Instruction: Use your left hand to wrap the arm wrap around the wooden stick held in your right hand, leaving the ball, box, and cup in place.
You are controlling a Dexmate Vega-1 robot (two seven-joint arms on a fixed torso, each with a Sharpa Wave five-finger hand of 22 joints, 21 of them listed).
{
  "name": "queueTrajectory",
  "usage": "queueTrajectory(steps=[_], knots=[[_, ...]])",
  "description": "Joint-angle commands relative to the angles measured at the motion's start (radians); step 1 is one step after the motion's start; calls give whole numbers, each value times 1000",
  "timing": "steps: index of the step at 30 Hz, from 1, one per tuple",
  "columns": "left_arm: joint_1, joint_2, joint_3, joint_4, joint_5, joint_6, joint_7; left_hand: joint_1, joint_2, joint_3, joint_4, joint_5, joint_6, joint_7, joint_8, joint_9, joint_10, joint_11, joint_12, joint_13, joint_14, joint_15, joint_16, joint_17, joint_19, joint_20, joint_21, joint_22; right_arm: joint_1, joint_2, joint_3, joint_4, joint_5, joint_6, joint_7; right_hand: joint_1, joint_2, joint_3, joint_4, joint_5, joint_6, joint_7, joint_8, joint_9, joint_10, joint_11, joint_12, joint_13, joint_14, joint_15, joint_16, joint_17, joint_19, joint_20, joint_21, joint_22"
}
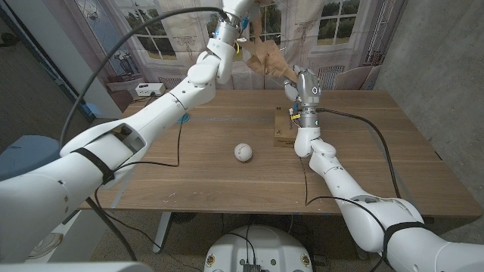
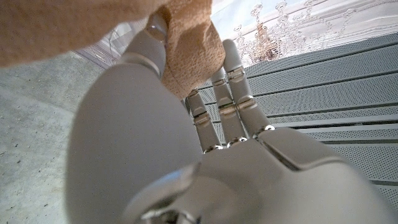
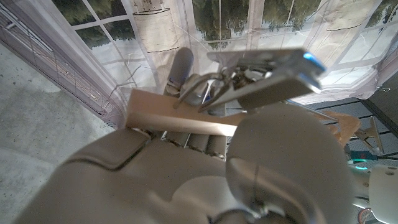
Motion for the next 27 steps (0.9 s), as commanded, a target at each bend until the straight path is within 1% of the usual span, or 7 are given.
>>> queueTrajectory(steps=[1, 5, 9, 17, 21, 24, 27], knots=[[-30, -8, 12, 76, -46, 21, 7, 153, 170, 123, 60, 5, 144, 120, 6, 2, 10, -1, 3, -1, 184, -260, 0, 14, 28, -179, -1, 6, -16, 28, 74, -27, -48, 116, -1, -144, 150, 2, 9, 4, -4, 1, 7, -1, 0, -2, 11, 8, 1, -58, 5, 48, 1, -87, 1, 0], [-37, -8, 20, 89, -58, 22, 3, 153, 169, 123, 60, 5, 144, 120, 6, 3, 9, -1, 3, 0, 183, -259, 0, 15, 28, -179, -1, 5, -17, 35, 82, -32, -53, 119, -1, -144, 150, 3, 9, 4, -5, 1, 8, -1, 0, -4, 12, 7, 1, -58, 6, 48, 0, -89, 1, 0], [-35, -2, 19, 85, -75, 26, -1, 153, 170, 123, 60, 5, 145, 119, 5, 2, 10, -3, 2, 0, 183, -259, -1, 15, 28, -179, -1, 5, -5, 35, 91, -13, -43, 106, -1, -144, 150, 3, 9, 4, -7, 1, 11, 3, -1, -5, 12, 5, 1, -58, 6, 48, 1, -90, 0, -1], [-18, 23, -4, 20, -104, 43, -33, 154, 171, 121, 60, 5, 144, 121, 4, 6, 11, 0, 2, 1, 183, -259, -4, 14, 28, -179, -1, 5, 36, 22, 90, 69, -35, 20, -1, -145, 149, 4, 10, 5, -6, 3, 12, -3, -4, -2, 12, 1, -1, -58, 5, 48, 0, -89, -2, -1], [-18, 32, -4, -6, -92, 62, -58, 154, 172, 120, 61, 5, 143, 121, 2, 5, 10, -4, 1, 2, 183, -260, -5, 14, 28, -179, -1, 6, 52, 8, 70, 105, -46, -20, -1, -145, 149, 4, 10, 5, -8, 2, 13, -4, -4, 0, 13, 0, -1, -58, 5, 48, 0, -88, -3, 0], [-21, 38, -2, -28, -75, 76, -76, 155, 172, 119, 60, 5, 143, 121, 2, 6, 11, -2, 1, 2, 183, -259, -5, 14, 28, -179, -1, 5, 68, 5, 70, 144, -35, -20, -1, -146, 149, 4, 10, 5, -8, 0, 14, -4, -5, -4, 15, 4, -1, -58, 5, 48, -1, -89, -3, 0], [-24, 43, -2, -44, -61, 90, -94, 155, 172, 119, 61, 5, 144, 121, 2, 6, 10, -3, 1, 2, 183, -259, -5, 15, 28, -178, -1, 5, 70, 1, 65, 150, -47, -42, -1, -146, 149, 4, 10, 5, -9, 1, 14, -5, -4, -3, 11, -4, -1, -58, 5, 48, -2, -89, -4, 0]])
